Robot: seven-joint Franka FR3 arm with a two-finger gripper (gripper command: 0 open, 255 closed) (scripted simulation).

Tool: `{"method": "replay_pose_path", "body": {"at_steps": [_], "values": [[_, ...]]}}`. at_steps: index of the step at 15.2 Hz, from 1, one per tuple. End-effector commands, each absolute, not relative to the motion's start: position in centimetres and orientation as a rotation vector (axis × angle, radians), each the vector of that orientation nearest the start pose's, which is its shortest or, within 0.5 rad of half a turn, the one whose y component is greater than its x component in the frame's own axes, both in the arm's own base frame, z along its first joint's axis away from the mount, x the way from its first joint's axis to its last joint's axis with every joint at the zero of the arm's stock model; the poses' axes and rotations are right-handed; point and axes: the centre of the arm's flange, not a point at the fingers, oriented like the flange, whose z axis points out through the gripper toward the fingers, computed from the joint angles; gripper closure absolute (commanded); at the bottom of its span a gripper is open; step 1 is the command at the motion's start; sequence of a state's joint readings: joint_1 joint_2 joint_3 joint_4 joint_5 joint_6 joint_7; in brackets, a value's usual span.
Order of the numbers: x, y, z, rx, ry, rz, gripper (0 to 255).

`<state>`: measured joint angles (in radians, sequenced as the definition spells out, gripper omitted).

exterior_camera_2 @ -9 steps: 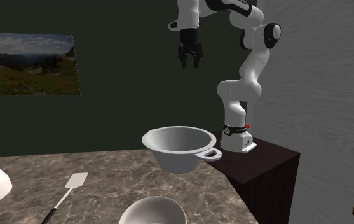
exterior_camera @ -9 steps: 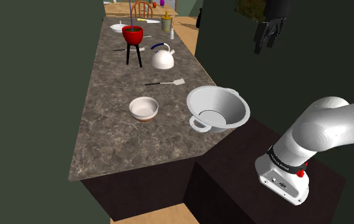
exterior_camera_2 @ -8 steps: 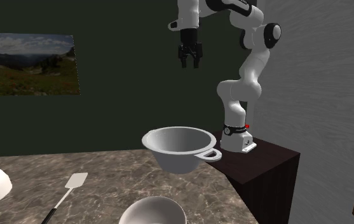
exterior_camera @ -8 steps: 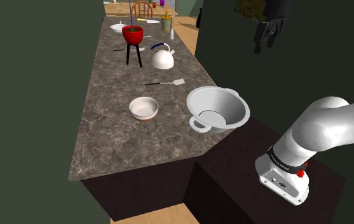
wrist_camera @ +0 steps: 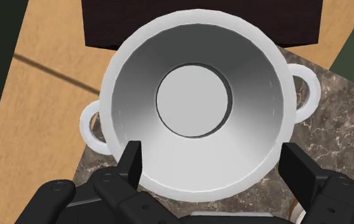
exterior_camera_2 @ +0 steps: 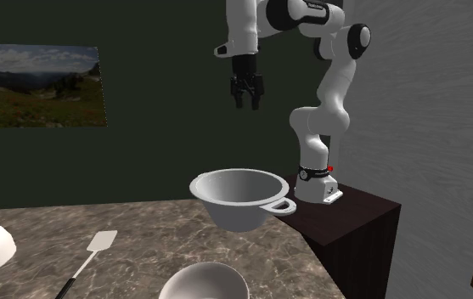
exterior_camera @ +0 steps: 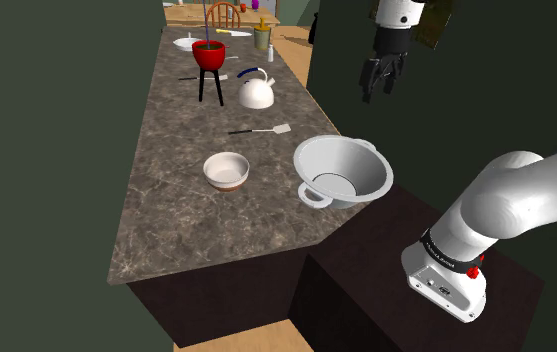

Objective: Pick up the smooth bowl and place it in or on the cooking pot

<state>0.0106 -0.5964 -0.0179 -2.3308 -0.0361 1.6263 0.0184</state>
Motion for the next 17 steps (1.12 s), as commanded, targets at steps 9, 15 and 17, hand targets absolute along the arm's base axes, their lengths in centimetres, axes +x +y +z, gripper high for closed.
{"method": "replay_pose_path", "body": {"at_steps": [9, 15, 17], "values": [[43.8, 4.6, 45.6, -3.114, 0.066, 0.175, 0], [48.7, 7.9, 40.4, -3.085, 0.087, 0.179, 0], [50.3, 9.0, 38.7, -3.075, 0.094, 0.180, 0]]}}
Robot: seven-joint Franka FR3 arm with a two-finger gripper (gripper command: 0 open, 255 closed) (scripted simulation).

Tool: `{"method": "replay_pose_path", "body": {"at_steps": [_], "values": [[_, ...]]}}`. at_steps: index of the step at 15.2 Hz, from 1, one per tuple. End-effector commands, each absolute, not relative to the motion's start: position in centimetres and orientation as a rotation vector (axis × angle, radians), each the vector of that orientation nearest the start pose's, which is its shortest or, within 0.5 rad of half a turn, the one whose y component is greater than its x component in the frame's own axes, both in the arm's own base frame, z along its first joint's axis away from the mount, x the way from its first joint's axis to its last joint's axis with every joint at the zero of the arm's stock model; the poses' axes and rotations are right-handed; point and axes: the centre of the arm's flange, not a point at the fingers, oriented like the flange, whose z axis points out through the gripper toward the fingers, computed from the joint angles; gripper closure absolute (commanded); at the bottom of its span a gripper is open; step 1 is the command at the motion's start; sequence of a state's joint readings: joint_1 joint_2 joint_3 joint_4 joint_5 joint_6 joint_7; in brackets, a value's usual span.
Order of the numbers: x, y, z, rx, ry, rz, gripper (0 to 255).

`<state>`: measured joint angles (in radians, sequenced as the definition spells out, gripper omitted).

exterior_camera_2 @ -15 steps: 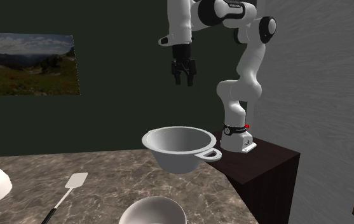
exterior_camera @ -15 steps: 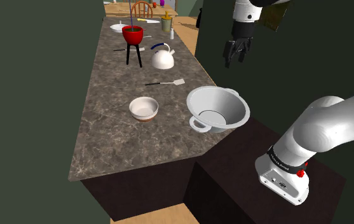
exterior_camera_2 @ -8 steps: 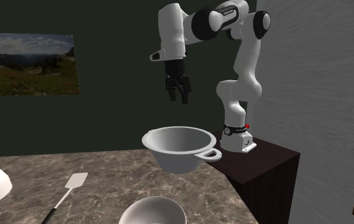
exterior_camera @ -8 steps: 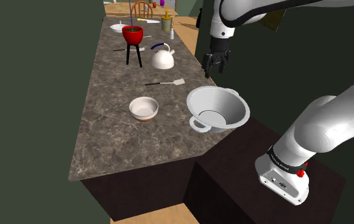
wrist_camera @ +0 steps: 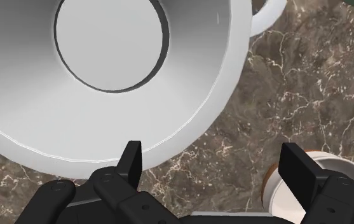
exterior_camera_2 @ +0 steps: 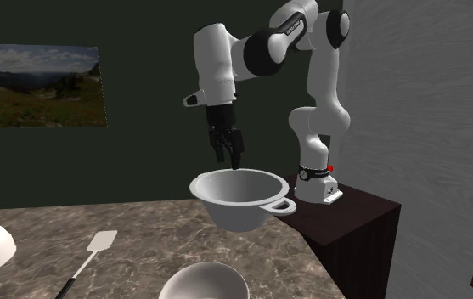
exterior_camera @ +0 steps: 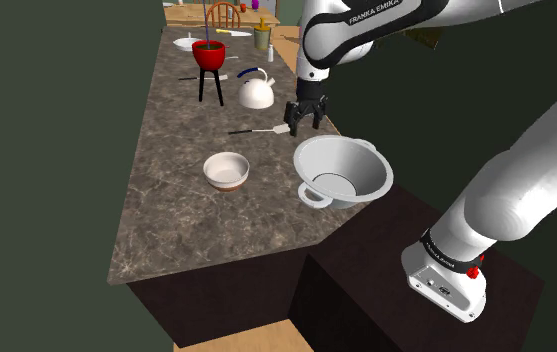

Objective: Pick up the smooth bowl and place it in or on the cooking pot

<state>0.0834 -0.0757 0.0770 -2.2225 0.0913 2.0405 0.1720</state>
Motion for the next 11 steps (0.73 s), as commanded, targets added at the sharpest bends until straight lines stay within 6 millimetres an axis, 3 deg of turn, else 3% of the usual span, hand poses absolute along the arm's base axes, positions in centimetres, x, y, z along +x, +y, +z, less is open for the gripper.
{"method": "replay_pose_path", "body": {"at_steps": [1, 11], "values": [[51.1, 9.5, 37.9, -3.070, 0.097, 0.180, 0], [59.2, 15.1, 29.6, -3.021, 0.131, 0.186, 0]]}}
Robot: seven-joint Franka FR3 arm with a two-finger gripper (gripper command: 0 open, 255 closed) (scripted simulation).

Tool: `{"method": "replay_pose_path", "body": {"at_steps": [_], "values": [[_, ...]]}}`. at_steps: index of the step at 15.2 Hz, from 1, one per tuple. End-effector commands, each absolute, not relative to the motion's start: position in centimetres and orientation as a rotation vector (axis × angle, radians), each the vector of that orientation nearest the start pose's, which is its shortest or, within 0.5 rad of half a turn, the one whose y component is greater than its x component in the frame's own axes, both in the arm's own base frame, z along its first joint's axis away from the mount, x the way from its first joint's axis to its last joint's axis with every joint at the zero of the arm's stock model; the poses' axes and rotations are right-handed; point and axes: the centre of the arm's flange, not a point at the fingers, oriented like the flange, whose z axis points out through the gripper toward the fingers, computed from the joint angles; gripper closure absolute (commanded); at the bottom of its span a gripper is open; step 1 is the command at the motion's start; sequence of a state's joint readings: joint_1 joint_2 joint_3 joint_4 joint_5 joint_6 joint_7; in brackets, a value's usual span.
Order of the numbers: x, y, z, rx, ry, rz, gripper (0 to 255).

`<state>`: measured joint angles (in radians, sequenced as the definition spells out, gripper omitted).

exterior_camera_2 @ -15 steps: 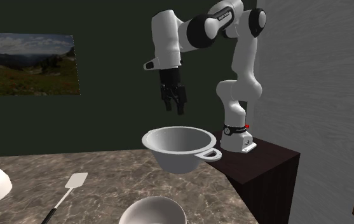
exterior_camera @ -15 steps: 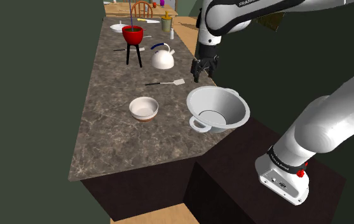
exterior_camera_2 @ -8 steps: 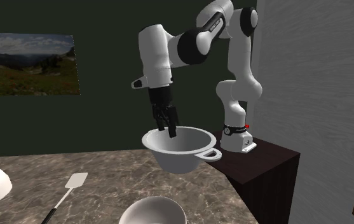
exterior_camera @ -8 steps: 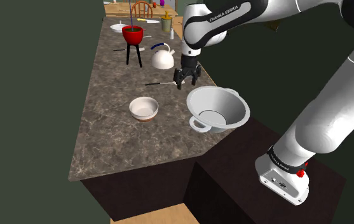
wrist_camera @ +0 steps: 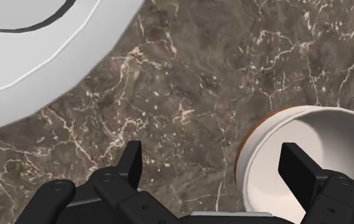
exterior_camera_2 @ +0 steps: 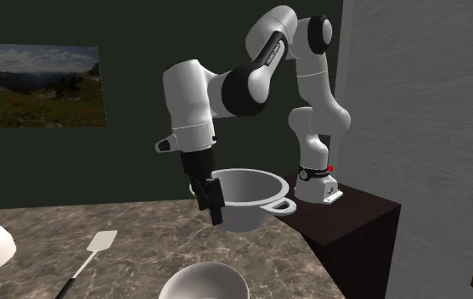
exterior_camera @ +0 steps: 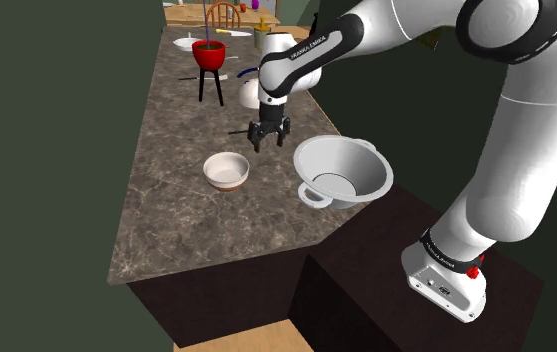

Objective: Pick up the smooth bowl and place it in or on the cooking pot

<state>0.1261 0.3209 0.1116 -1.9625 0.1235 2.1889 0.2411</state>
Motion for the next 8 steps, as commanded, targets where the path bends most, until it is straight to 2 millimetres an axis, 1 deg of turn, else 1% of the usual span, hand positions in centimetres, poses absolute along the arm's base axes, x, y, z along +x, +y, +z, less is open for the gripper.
{"method": "replay_pose_path", "body": {"at_steps": [1, 6, 7, 8], "values": [[60.1, 15.7, 28.8, -3.016, 0.134, 0.187, 0], [64.2, 18.5, 24.7, -2.991, 0.151, 0.190, 0], [64.5, 18.8, 24.4, -2.989, 0.152, 0.190, 0], [64.5, 18.9, 23.8, -2.989, 0.152, 0.190, 0]]}}
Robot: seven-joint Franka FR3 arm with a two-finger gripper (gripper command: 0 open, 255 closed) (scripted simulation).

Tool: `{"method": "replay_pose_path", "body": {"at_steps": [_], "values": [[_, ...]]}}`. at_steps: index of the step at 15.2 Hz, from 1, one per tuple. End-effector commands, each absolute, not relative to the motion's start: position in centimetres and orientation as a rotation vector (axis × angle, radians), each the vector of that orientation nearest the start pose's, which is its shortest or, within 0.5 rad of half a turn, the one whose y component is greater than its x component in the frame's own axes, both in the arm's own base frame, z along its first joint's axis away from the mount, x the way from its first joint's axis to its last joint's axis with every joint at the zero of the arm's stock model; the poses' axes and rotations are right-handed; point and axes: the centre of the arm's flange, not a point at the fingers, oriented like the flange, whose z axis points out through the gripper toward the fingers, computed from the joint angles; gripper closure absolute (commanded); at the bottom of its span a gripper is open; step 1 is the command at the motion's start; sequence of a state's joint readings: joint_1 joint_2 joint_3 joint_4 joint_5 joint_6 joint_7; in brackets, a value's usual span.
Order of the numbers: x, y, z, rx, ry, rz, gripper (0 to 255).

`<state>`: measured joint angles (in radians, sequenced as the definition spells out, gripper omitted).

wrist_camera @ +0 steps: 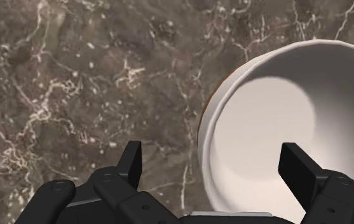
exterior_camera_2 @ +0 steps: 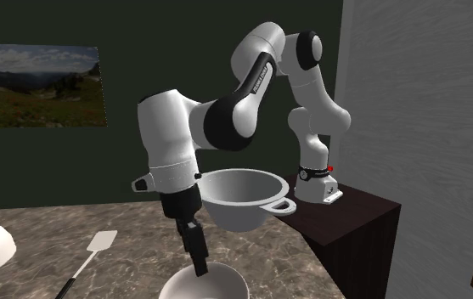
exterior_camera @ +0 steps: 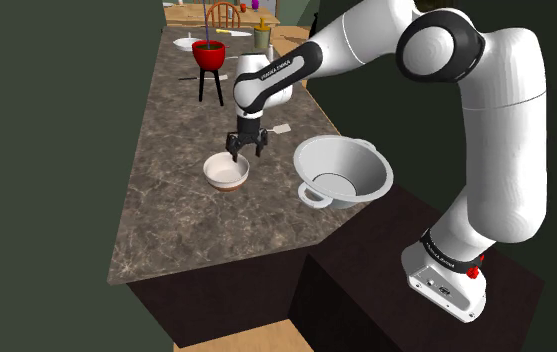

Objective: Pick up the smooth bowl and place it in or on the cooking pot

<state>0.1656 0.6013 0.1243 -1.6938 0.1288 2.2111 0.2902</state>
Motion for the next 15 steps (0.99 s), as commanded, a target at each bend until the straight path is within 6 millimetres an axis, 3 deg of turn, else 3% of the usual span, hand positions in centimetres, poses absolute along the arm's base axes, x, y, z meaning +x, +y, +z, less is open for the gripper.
{"method": "replay_pose_path", "body": {"at_steps": [1, 6, 14, 15], "values": [[64.4, 18.9, 23.3, -2.989, 0.152, 0.190, 0], [64.1, 19.4, 20.4, -2.989, 0.152, 0.190, 0], [64.1, 19.4, 20.4, -2.989, 0.152, 0.190, 0], [64.1, 19.4, 20.4, -2.989, 0.152, 0.190, 255]]}}
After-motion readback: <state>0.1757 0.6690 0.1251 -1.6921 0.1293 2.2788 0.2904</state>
